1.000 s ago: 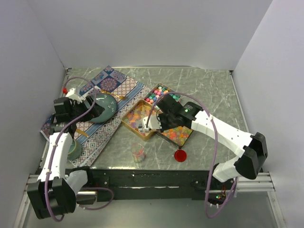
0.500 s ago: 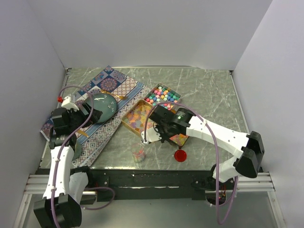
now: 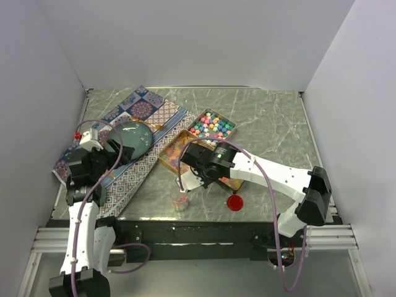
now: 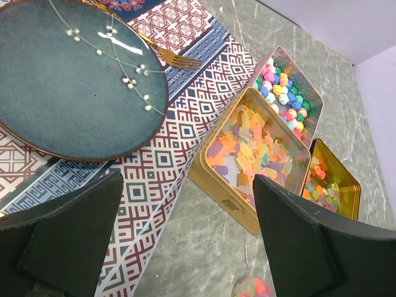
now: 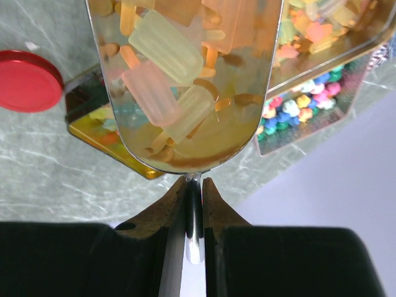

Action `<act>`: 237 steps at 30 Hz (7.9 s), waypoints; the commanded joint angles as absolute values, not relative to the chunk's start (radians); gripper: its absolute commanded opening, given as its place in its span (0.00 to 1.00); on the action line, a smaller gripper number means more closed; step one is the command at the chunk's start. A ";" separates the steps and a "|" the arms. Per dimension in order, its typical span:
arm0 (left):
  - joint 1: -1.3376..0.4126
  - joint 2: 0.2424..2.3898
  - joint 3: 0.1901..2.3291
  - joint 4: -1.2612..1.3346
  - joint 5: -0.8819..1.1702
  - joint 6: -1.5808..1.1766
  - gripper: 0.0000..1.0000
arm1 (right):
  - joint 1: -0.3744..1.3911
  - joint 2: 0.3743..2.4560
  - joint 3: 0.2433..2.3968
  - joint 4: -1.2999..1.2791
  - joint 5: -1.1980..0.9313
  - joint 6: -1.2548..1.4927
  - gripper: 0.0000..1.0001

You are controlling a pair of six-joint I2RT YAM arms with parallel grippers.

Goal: Pack the candies
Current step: Place the fake candies in the packing bottle, then adjust the spatula, then scoop the fake candies from the storage box.

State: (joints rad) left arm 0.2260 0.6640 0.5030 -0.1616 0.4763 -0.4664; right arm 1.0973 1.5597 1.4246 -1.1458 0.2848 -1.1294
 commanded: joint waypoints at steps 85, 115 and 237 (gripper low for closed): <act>0.022 1.149 0.845 -0.043 1.063 -0.503 0.91 | 0.888 1.808 1.902 -1.068 0.138 -0.996 0.00; -0.104 1.680 1.118 0.167 1.310 -0.696 0.01 | 0.764 1.740 1.980 -0.876 -0.110 -0.683 0.09; 0.032 1.226 0.799 0.094 0.574 -0.509 0.84 | 0.566 2.404 2.402 -1.439 0.572 -1.101 0.00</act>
State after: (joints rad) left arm 0.0277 1.2442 0.8043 0.0490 0.5739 -0.5133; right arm 0.5362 2.3928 2.3535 -1.3434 0.5785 -1.0126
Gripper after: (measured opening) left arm 0.843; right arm 0.204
